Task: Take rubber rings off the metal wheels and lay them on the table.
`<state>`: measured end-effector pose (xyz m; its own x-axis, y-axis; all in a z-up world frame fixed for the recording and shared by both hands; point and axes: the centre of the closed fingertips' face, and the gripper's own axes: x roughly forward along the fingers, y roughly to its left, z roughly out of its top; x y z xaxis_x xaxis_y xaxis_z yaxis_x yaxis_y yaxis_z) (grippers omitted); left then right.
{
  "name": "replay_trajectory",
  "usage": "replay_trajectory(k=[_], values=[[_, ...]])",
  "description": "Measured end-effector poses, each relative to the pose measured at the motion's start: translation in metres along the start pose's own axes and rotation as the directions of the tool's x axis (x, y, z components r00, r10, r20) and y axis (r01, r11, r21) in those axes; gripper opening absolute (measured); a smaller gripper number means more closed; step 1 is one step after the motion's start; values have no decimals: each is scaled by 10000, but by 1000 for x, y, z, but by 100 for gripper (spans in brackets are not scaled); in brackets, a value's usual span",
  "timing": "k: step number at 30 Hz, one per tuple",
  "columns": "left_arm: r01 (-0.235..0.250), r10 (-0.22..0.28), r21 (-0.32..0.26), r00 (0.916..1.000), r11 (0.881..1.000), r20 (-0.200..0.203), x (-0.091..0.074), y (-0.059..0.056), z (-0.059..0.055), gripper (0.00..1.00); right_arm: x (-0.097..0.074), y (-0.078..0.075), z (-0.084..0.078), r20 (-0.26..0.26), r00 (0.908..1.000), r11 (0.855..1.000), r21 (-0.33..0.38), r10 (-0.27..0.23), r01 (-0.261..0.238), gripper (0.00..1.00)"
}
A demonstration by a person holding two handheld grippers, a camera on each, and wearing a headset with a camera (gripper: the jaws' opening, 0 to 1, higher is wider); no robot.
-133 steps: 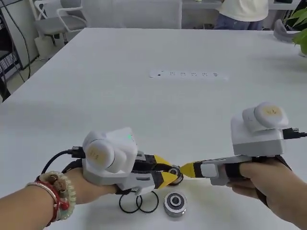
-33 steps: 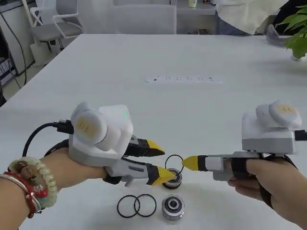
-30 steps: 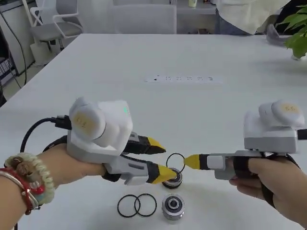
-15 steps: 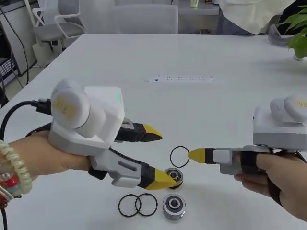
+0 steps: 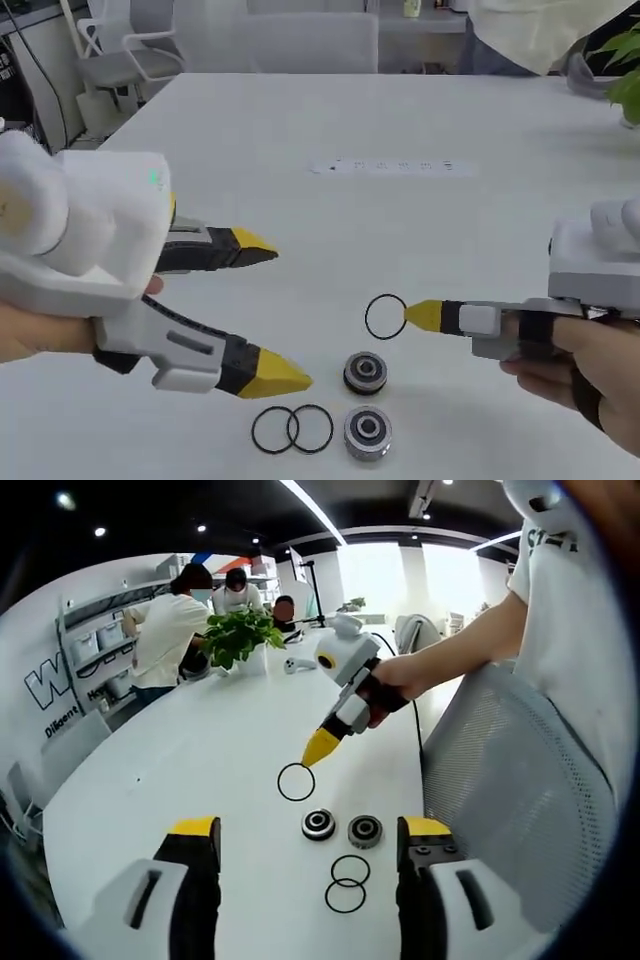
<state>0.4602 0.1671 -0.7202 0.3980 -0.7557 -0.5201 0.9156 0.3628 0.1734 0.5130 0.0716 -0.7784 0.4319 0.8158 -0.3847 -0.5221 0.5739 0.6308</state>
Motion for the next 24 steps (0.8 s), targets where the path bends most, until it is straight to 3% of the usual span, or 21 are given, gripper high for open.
replay_trajectory(k=[8, 14, 24], values=[[-615, 600, -320, 9971, 9976, -459, -26, 6, -21, 72, -2, 0, 3, 147, 9999, 9999, 114, 26, -27, 0], [-1116, 1084, -757, 9931, 9909, -450, -45, 9, -33, 74, -3, 2, 5, 220, 9997, 9998, 156, 77, -80, 0], [-1633, 1565, -1324, 9858, 9776, -607, -61, 8, -53, 75, -3, 6, 8, 265, 9995, 9998, 58, 166, -168, 0]])
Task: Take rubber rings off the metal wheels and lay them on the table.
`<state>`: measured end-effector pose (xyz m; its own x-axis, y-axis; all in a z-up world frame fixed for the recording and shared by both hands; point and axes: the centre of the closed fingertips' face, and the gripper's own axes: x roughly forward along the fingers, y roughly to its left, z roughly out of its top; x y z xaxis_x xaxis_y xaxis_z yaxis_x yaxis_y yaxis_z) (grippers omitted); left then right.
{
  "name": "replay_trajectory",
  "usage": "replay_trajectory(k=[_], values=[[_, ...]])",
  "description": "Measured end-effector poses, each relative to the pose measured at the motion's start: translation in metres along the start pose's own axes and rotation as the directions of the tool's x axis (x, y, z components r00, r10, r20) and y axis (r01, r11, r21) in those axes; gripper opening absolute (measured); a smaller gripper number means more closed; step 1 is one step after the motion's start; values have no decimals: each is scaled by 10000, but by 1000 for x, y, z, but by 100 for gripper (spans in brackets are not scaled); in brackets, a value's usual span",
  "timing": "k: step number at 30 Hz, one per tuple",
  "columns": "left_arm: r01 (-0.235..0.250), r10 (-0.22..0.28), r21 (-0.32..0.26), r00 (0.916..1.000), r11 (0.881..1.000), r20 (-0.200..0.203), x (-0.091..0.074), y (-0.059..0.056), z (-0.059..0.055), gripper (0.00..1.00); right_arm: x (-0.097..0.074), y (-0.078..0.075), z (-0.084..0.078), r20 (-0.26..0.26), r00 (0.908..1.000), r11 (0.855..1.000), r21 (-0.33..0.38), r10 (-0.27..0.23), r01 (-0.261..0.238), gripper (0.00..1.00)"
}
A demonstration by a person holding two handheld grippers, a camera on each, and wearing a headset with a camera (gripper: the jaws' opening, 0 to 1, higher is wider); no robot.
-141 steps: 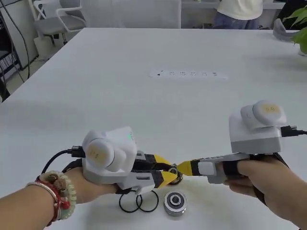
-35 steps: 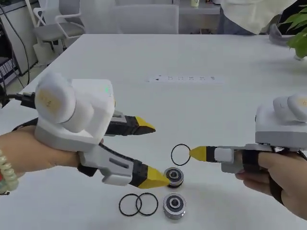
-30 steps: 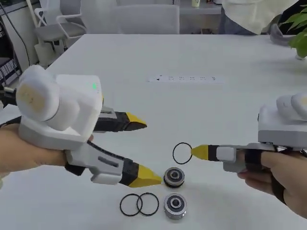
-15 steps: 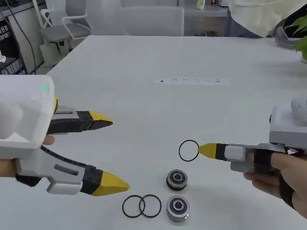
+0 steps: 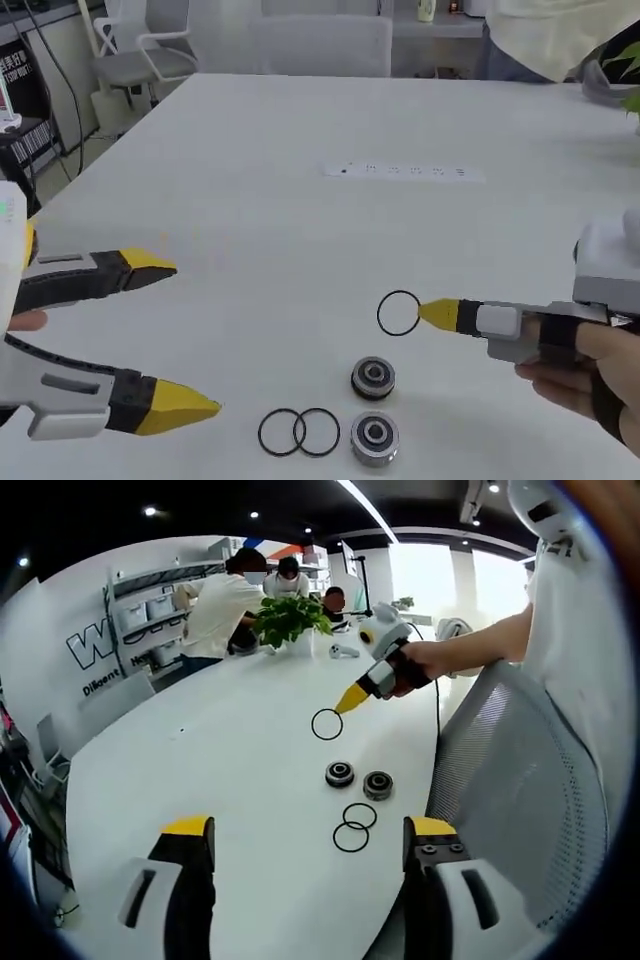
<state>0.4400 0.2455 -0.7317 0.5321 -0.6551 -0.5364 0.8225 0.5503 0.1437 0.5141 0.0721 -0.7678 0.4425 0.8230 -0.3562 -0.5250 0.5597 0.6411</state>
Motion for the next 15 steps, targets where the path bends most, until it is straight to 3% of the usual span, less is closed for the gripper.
replay_trajectory(k=[15], values=[[-573, 561, -918, 9983, 9941, -151, -10, -8, -26, 74, 4, 16, -2, -132, 9990, 9988, -227, 432, -435, 0]])
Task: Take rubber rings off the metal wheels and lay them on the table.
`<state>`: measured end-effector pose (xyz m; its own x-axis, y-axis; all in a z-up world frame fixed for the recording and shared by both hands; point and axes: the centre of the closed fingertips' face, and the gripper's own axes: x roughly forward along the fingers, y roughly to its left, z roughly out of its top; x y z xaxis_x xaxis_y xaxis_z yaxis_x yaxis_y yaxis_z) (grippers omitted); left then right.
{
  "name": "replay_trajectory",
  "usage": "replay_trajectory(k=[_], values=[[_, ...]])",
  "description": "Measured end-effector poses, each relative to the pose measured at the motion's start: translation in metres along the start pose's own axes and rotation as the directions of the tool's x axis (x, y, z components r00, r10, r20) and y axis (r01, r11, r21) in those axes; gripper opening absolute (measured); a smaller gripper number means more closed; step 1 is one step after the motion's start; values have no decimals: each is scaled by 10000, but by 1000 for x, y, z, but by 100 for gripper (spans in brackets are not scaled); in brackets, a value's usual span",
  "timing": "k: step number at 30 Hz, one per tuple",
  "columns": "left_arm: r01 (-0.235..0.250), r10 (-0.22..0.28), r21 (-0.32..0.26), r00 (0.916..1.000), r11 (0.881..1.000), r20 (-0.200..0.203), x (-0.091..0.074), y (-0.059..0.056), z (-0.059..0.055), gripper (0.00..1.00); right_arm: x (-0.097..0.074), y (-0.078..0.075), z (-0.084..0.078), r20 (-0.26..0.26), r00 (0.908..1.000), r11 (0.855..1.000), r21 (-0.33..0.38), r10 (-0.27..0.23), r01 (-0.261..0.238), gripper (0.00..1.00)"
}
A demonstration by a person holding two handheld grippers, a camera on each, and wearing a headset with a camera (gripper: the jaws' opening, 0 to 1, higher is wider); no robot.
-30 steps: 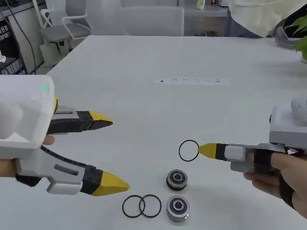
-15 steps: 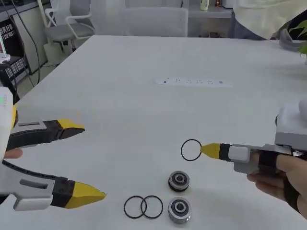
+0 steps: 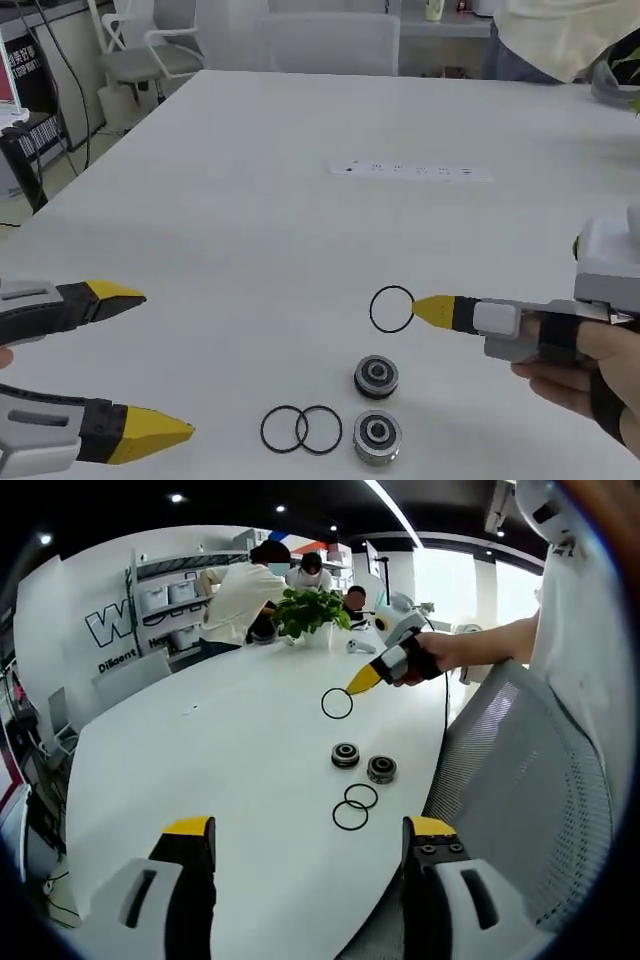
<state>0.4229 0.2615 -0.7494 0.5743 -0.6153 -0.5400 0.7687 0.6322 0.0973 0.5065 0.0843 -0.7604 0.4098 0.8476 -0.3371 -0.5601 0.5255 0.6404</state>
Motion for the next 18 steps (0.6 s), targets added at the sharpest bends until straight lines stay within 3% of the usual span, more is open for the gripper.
replay_trajectory(k=[7, 18], values=[[-54, 50, -350, 9999, 9994, -92, 1, -3, -12, 74, 2, 3, -3, -153, 9999, 9999, -114, 67, -69, 0], [33, -46, -582, 9998, 9983, -205, 4, -10, -19, 74, 5, 11, -8, -414, 9989, 9990, -392, 207, -224, 0]])
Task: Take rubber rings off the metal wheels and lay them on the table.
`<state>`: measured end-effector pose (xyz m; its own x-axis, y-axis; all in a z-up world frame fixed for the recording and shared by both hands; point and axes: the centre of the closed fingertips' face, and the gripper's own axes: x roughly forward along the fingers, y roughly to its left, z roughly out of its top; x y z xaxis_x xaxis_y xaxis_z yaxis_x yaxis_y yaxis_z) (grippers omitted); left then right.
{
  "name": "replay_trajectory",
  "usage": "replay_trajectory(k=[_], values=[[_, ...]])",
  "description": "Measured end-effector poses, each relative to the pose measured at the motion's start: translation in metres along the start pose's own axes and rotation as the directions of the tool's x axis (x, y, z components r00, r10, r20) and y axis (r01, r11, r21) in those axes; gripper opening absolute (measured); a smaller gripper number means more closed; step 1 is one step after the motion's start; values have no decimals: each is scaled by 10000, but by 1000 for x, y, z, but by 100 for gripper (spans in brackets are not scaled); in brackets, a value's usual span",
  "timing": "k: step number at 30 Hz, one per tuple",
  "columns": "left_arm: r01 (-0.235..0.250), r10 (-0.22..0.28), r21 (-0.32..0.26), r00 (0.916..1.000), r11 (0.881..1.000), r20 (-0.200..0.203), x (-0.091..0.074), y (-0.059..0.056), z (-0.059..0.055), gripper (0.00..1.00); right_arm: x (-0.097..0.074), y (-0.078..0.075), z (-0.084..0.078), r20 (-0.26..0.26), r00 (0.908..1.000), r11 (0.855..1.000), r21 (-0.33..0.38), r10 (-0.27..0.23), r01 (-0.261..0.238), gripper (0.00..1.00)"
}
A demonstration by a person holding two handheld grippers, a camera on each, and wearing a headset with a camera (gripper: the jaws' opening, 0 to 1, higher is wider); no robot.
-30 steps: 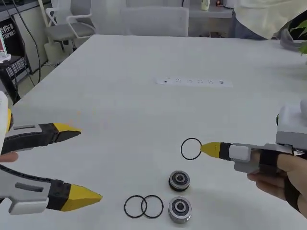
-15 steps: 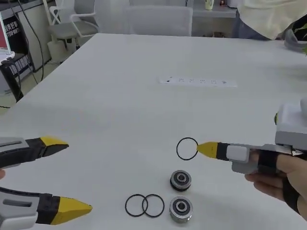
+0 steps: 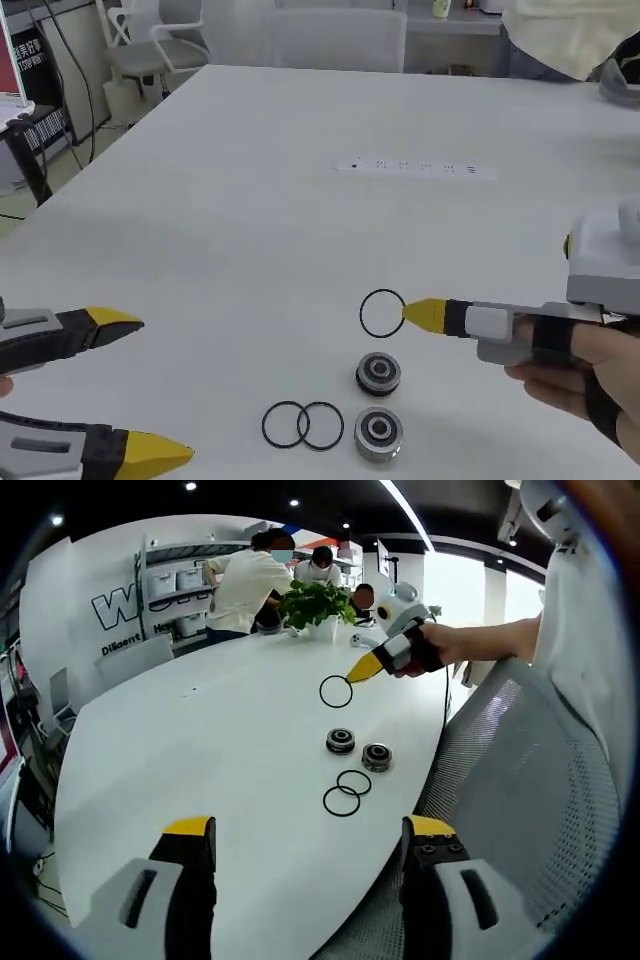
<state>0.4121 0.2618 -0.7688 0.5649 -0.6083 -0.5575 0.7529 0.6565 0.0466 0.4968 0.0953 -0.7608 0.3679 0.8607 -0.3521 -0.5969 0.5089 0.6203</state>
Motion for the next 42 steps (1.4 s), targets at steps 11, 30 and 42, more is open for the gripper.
replay_trajectory(k=[11, 30, 42], values=[[72, -72, -67, 10000, 10000, -47, 2, -3, -2, 73, 5, 7, -7, -354, 9993, 9994, -340, 101, -113, 0], [182, -184, -143, 9998, 9997, -107, 5, -6, -4, 73, 21, 31, -28, -1411, 9884, 9908, -1137, 566, -730, 0], [231, -235, -157, 9994, 9996, -262, 6, -8, -8, 73, 28, 35, -45, -2086, 9757, 9843, -1461, 673, -991, 0]])
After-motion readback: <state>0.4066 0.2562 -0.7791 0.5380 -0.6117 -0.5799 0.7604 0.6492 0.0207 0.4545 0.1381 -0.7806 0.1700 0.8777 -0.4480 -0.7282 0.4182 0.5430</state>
